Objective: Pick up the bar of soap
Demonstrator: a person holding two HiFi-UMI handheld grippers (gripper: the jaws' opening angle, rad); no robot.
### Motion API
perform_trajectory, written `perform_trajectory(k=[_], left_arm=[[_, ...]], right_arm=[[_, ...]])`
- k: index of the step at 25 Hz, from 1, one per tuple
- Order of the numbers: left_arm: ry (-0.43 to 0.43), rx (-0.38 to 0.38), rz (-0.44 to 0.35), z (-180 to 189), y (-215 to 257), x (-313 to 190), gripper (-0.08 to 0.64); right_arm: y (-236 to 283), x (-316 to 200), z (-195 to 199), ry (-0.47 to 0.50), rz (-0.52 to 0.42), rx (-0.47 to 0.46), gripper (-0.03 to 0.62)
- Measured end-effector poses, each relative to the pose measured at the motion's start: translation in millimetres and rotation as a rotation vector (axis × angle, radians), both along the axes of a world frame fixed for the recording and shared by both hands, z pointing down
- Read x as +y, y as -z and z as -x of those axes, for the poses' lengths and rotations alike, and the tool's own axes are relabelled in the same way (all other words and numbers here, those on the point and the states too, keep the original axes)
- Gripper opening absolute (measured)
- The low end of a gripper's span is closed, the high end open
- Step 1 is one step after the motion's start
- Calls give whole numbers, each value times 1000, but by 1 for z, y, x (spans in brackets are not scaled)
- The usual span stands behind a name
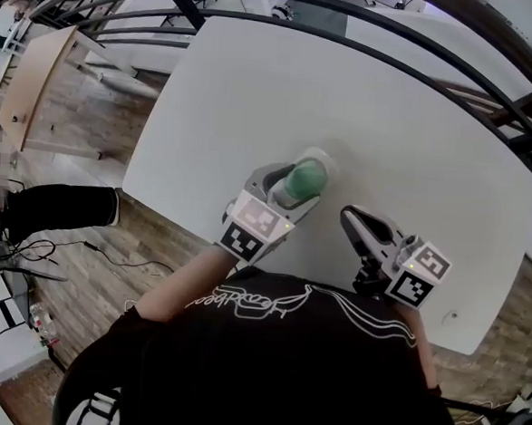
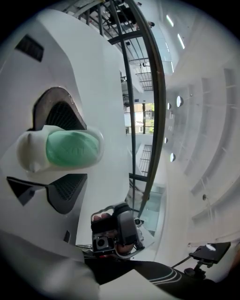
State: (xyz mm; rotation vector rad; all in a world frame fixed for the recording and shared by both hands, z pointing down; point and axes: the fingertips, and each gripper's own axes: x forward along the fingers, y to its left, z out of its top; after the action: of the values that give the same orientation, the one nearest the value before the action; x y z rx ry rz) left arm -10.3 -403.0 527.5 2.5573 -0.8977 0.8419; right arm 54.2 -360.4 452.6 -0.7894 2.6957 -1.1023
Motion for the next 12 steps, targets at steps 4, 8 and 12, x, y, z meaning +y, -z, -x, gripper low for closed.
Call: perform_trajectory(k=[4,8,12], left_arm=[[-7,-33,-3,1,-8,-2,282],[-17,-42,14,1,-17,1,282],[5,-54,20,2,-21,-2,282]], right_arm=[[-3,0,-2,-8,6,1,18],[-6,0,-3,-13,10,1,18],[-7,0,-4,-16,12,0,18]])
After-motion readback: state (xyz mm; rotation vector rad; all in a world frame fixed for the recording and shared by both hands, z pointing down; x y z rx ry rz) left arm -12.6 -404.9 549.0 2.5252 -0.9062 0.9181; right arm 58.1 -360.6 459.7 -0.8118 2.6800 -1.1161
